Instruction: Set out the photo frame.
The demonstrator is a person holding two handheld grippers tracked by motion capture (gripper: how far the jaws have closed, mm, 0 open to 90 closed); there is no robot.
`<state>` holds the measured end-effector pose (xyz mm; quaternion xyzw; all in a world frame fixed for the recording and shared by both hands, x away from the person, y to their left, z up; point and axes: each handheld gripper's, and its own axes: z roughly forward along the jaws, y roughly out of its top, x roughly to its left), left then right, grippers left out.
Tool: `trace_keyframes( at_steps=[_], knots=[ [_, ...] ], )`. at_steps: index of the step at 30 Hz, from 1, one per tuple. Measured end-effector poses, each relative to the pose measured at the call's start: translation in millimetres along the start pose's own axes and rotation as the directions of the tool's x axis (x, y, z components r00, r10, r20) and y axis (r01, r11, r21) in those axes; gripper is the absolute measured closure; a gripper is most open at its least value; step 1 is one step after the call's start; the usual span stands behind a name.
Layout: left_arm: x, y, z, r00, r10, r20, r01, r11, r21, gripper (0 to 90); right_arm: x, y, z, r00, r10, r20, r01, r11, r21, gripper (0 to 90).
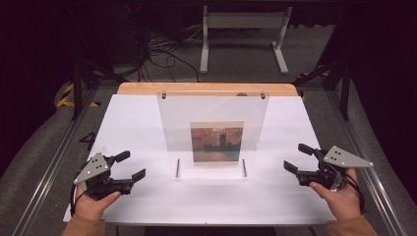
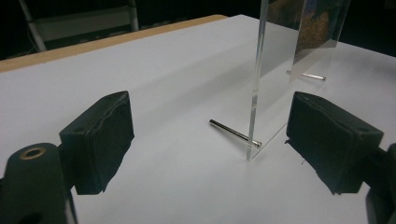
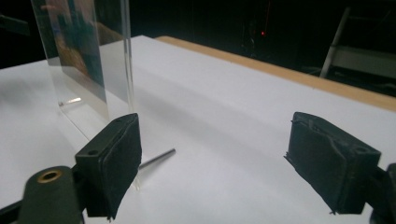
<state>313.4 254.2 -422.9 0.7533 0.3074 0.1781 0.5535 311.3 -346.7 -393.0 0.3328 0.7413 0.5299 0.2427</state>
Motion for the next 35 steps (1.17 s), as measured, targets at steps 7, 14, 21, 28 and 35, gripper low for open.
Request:
trace_keyframes(
  at_steps=[7,14,21,28,35],
  knots=[
    [1.5,-11.8,6.4,0.9999,-0.015,0.002,0.015,0.9997,0.019,15.3,-2.4,-26.7,10.6,0.9997,-0.023,-0.001,0.023,0.999,0.039,17.3],
    [2.5,-23.6,13.3,0.9992,-0.040,0.005,0.039,0.9988,0.029,15.7,-1.3,-40.9,12.2,0.9979,-0.061,-0.022,0.061,0.998,-0.007,16.1],
    [2.2,-30.3,17.5,0.9978,-0.067,0.003,0.066,0.9973,0.030,15.7,3.2,-54.4,20.9,0.9987,-0.038,-0.033,0.039,0.999,0.022,16.2],
    [4.2,-34.2,19.5,0.9962,-0.087,-0.002,0.087,0.9955,0.039,15.7,3.5,-55.6,23.8,0.9997,-0.025,-0.005,0.026,0.999,0.047,15.7],
    [3.9,-34.1,19.8,0.9957,-0.093,-0.005,0.093,0.9949,0.038,15.7,2.3,-55.5,22.8,0.9999,-0.010,0.005,0.010,0.999,0.042,15.0]
  ],
)
